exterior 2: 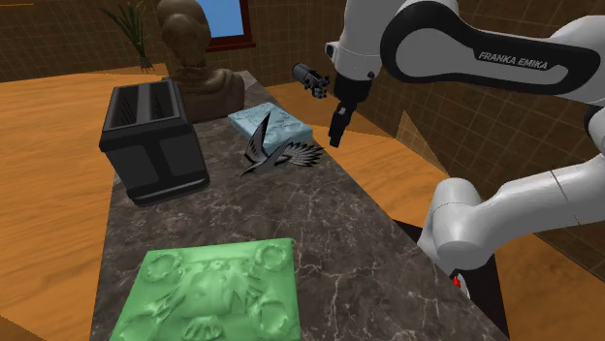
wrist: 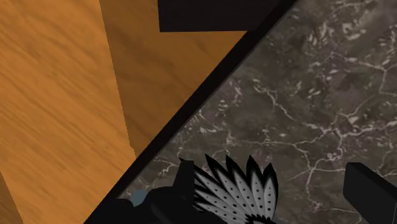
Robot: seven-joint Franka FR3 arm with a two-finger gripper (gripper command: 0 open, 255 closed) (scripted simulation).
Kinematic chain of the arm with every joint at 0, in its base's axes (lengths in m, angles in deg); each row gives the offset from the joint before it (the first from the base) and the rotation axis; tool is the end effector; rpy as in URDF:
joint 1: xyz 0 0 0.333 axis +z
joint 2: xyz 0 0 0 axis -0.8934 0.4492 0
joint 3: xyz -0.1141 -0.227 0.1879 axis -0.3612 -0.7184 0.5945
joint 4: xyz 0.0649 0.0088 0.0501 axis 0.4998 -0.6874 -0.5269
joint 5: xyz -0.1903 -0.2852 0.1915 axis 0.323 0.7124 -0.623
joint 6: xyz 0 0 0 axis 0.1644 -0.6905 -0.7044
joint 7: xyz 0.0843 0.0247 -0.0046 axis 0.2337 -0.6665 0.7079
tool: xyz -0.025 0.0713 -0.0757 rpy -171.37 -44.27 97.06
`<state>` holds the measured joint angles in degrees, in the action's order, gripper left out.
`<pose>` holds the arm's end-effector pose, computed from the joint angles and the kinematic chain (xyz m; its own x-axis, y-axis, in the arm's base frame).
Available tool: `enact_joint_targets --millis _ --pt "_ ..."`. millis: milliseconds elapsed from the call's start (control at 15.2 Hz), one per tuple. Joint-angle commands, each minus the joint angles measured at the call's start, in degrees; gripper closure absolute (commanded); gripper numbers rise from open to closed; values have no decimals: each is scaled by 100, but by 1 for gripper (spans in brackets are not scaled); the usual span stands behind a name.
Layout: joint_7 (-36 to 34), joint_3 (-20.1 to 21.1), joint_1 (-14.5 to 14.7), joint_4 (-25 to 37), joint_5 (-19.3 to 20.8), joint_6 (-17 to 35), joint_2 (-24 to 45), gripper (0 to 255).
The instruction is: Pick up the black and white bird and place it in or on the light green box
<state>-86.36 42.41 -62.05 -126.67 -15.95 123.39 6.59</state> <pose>0.2974 0.0065 0.6482 0.9895 0.0269 0.1421 0.0100 -0.9929 0.1187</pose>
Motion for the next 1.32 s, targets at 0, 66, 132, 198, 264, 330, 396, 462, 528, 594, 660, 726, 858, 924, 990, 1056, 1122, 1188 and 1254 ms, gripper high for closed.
enact_joint_targets --millis 0,66,132,198,264,330,396,462,528,594,660,726,858,924,990,1056,1122,1188,1254 --pt "0 0 0 0 0 0 0 0" --pt "365 -169 109 6 12 173 148 0" --pt "726 -339 228 27 18 338 308 0" --pt "1091 -503 347 62 11 494 478 0" --pt "1457 -664 469 111 -6 640 657 0" --pt "1826 -819 592 172 -38 776 844 0" --pt "2196 -971 720 246 -79 900 1038 0" --pt "2569 -1117 849 332 -134 1012 1239 0" --pt "2944 -1260 982 429 -200 1112 1445 0" --pt "3323 -1394 1111 535 -280 1198 1656 0" --pt "3702 -1524 1243 652 -370 1271 1870 0" --pt "4086 -1643 1368 777 -474 1331 2088 0" --pt "4857 -1859 1612 1051 -711 1407 2532 0" --pt "4888 -1865 1618 1062 -721 1408 2549 0" --pt "4889 -1862 1617 990 -724 1485 2554 0" --pt "4891 -1862 1618 919 -726 1562 2560 0" --pt "4893 -1862 1619 849 -729 1640 2568 0" --pt "4895 -1862 1620 780 -732 1717 2576 0" --pt "4897 -1863 1622 713 -735 1794 2586 0"
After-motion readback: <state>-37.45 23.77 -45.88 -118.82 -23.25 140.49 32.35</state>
